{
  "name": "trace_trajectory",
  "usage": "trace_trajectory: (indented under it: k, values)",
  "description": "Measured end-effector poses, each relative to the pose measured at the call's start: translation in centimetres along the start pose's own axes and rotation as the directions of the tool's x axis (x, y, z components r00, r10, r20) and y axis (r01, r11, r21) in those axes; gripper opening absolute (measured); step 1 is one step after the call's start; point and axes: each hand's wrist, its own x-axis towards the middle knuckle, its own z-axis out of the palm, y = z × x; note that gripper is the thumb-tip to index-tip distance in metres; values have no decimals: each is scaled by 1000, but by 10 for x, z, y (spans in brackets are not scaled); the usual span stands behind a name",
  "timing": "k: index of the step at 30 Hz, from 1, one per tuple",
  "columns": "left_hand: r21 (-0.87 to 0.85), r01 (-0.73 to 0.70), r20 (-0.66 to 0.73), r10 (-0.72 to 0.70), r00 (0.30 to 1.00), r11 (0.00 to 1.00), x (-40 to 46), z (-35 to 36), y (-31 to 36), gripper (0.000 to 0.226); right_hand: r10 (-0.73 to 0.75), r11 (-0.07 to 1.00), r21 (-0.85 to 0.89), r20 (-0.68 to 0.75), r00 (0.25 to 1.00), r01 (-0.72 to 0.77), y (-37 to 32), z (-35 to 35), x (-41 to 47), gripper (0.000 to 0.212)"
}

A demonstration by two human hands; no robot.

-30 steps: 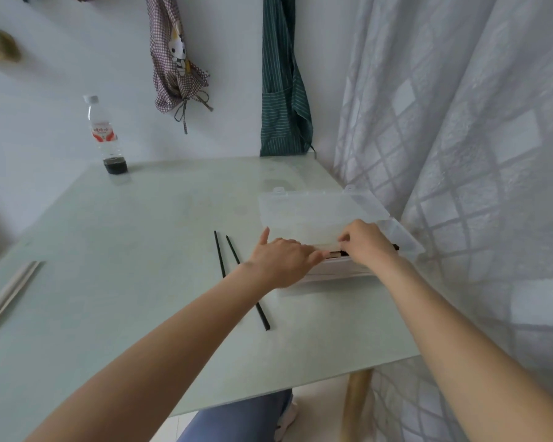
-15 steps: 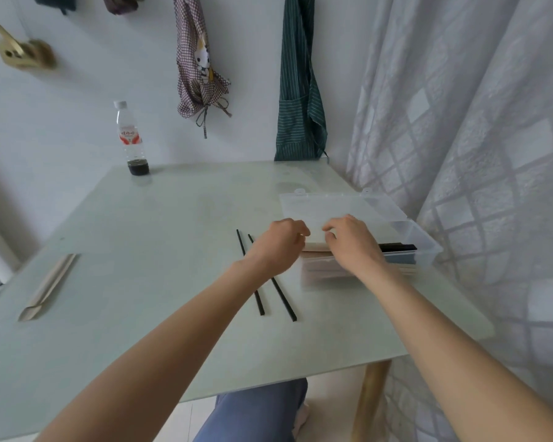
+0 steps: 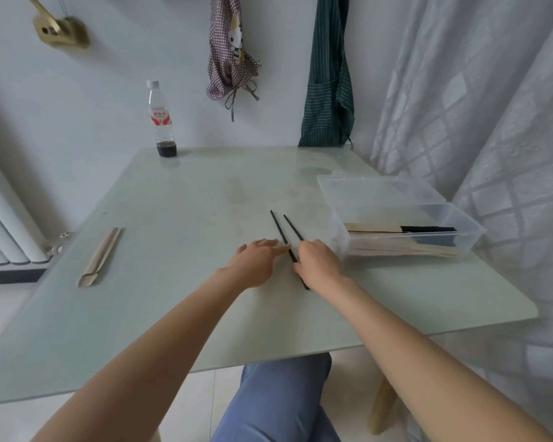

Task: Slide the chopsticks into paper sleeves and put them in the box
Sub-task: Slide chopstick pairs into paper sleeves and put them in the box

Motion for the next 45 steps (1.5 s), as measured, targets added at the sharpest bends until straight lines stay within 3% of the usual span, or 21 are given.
trace_trajectory:
  k: [4, 6, 8, 10, 13, 16, 20, 22, 24, 27, 29, 32, 35, 37, 39, 42, 45]
  values:
    - [-147, 16, -65, -26, 998, 989, -6, -7, -12, 63, 58, 997, 44, 88, 994, -62, -16, -7, 3, 11]
    - [-226, 67, -159, -104, 982, 972, -15, -16, -25, 53, 58, 978, 191, 151, 987, -87, -28, -6, 9, 16]
    - [-248, 153, -288, -223, 931, 957, -26, -25, -44, 47, 30, 871, 468, 257, 966, -152, -42, 0, 14, 10]
    - [-291, 252, -368, -351, 861, 923, -39, -32, -73, 46, -37, 698, 684, 332, 943, -214, -62, 5, 16, 13]
    - [-352, 370, -367, -490, 791, 860, -54, -38, -117, 48, -130, 586, 773, 385, 914, -242, -89, 9, 13, 17]
    - [-312, 545, -352, -627, 695, 778, -66, -44, -146, 45, -151, 570, 796, 343, 927, -202, -108, 10, 14, 23]
    - [-367, 722, -279, -810, 515, 586, -75, -44, -170, 44, -175, 618, 783, 228, 958, -73, -123, 15, 20, 22]
    - [-375, 764, -216, -851, 479, 525, -76, -41, -185, 42, -204, 632, 775, 167, 965, -1, -126, 17, 23, 25]
    - [-337, 772, -178, -842, 510, 539, -78, -44, -196, 41, -218, 631, 776, 145, 965, 26, -129, 18, 23, 24]
    - [-241, 734, -164, -772, 614, 635, -82, -54, -202, 35, -225, 586, 810, 172, 959, -8, -137, 19, 24, 20]
    - [-216, 721, -143, -752, 644, 658, -84, -57, -205, 28, -235, 624, 780, 125, 964, 51, -138, 17, 26, 19]
    - [-179, 752, -103, -772, 627, 634, -88, -61, -207, 24, -257, 697, 693, 6, 966, 181, -133, 14, 26, 27]
    - [-173, 777, -78, -795, 602, 605, -93, -68, -202, 22, -252, 663, 730, 6, 968, 168, -131, 13, 27, 23]
    - [-183, 749, -64, -768, 637, 637, -93, -73, -196, 21, -245, 618, 778, 56, 968, 111, -136, 15, 29, 20]
    - [-324, 697, -28, -743, 669, 640, -90, -77, -190, 17, -247, 631, 769, 71, 966, 105, -141, 16, 30, 20]
    - [-751, 531, 69, -752, 655, 393, -81, -70, -185, 16, -261, 709, 673, -29, 965, 211, -144, 11, 29, 22]
    - [-971, 226, 119, -651, 749, 83, -71, -63, -175, 8, -289, 736, 595, -157, 945, 324, -140, 3, 27, 27]
